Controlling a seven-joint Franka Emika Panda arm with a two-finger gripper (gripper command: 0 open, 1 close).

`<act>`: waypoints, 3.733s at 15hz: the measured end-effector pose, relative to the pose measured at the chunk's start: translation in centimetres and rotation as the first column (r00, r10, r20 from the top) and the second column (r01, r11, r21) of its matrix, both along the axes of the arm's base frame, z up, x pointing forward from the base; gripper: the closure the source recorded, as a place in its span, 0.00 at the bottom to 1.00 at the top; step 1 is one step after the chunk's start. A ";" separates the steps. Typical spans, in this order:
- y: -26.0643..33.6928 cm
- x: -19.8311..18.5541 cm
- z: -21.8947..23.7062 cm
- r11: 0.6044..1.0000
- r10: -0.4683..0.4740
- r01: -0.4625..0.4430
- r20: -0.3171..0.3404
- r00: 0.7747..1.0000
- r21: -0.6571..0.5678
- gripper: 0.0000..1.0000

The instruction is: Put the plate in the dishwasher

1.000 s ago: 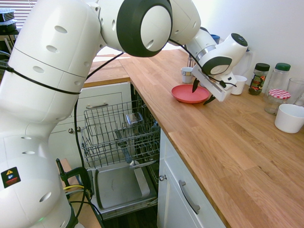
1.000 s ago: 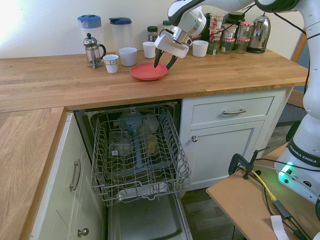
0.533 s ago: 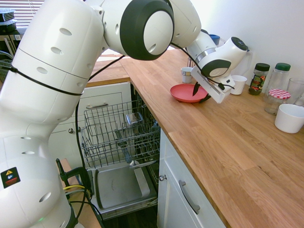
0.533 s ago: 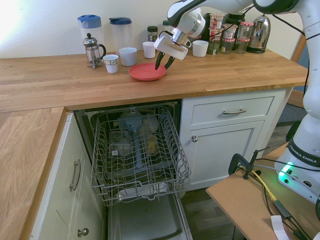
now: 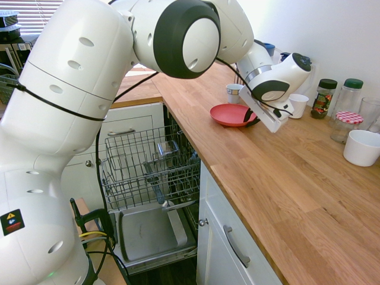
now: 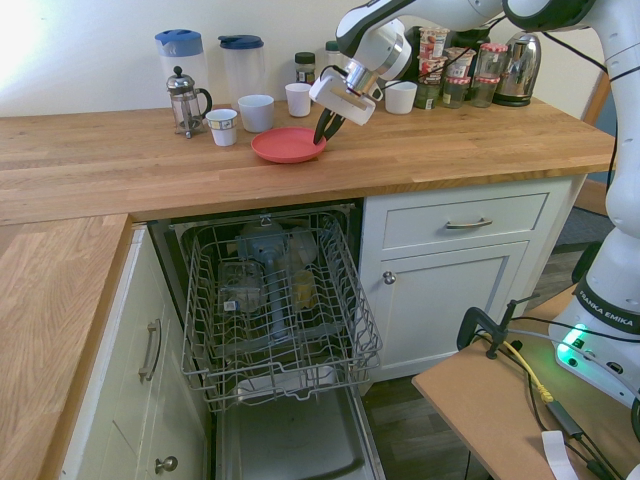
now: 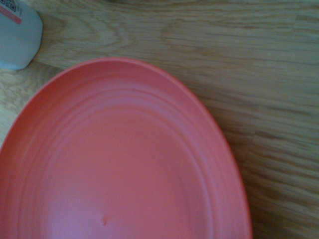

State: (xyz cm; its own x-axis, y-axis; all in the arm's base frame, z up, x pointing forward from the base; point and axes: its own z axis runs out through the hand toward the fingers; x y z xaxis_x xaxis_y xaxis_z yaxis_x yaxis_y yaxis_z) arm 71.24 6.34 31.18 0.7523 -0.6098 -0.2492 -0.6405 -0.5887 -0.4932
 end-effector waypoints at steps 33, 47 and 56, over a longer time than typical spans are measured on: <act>34.0 -29.8 12.0 0.489 0.750 -0.154 0.324 0.576 -0.858 1.00; 45.3 -39.6 -1.1 0.209 0.871 -0.042 0.167 0.462 -0.977 1.00; 47.7 -42.8 -6.0 0.131 0.915 -0.007 0.118 0.386 -0.991 1.00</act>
